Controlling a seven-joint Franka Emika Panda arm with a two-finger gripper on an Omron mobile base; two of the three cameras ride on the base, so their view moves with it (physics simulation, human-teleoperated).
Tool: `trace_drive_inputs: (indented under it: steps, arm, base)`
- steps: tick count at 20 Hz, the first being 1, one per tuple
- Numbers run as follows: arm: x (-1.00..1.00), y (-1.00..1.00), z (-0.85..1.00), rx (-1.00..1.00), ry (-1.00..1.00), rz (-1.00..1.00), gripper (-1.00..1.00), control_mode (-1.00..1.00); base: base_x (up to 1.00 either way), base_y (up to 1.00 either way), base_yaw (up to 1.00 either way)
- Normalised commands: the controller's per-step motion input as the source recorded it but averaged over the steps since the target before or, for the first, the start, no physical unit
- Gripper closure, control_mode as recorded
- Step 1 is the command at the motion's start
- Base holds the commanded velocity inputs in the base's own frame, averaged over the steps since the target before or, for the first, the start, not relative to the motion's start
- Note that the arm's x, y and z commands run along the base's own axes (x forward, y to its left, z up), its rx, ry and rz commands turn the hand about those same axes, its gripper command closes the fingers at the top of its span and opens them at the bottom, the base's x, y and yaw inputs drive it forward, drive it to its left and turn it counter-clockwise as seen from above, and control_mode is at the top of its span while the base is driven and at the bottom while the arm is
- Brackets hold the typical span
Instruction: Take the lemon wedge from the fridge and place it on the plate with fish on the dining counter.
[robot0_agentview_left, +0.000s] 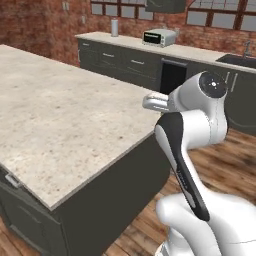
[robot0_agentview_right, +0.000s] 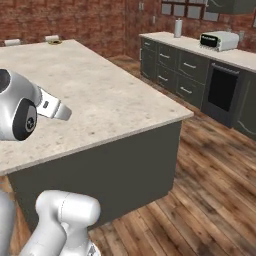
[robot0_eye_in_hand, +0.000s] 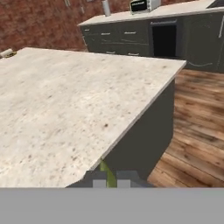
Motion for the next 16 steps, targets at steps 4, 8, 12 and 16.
trace_drive_inputs:
  steps: [4,8,12,16]
  arm:
    - [0.00,0.00,0.00,0.00,0.00,0.00,1.00,1.00]
    - [0.00,0.00,0.00,0.00,0.00,0.00,1.00,1.00]
    - [0.00,0.00,0.00,0.00,0.00,0.00,1.00,1.00]
    - [0.00,0.00,0.00,0.00,0.00,0.00,1.00,1.00]
  base:
    - [0.06,-1.00,0.00]
    - [0.60,-1.00,0.00]
    - [1.00,-1.00,0.00]
    - [1.00,-1.00,0.09]
